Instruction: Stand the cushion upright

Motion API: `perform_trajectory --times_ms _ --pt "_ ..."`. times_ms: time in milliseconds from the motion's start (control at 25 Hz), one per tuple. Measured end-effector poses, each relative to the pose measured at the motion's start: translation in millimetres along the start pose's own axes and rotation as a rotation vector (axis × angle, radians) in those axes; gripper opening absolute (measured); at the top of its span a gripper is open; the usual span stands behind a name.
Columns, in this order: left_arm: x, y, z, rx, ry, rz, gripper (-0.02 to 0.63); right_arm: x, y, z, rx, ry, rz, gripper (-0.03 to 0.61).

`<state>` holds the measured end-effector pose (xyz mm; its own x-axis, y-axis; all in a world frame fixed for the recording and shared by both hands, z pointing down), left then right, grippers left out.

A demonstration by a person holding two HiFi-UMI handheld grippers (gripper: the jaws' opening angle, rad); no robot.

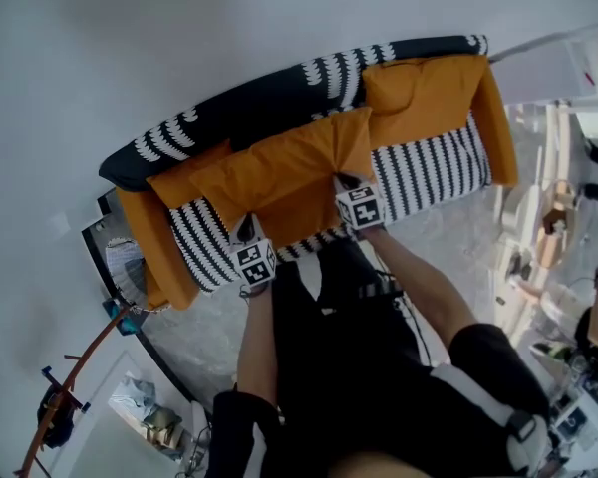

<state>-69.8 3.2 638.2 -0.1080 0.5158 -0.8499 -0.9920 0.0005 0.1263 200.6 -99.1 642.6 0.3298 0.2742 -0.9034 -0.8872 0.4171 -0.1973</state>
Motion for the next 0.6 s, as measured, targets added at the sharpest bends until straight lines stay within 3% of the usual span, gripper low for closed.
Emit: perform_trajectory --times_ms 600 --pt "-64.5 -13.8 -53.7 -0.005 -0.004 -0.051 0.0 -43.6 -51.0 -57.1 0.031 0.0 -0.022 -0.002"
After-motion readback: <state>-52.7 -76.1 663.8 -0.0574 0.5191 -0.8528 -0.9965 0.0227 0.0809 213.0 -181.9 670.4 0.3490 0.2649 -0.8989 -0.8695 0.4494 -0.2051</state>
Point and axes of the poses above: the fingertips, and each gripper's own axes: x backward along the fingers, y to its left, z out of its underside, the point moved 6 cm from there along x, backward along the fingers, and after that the axes turned 8 degrees about y, right-handed, at the moved point
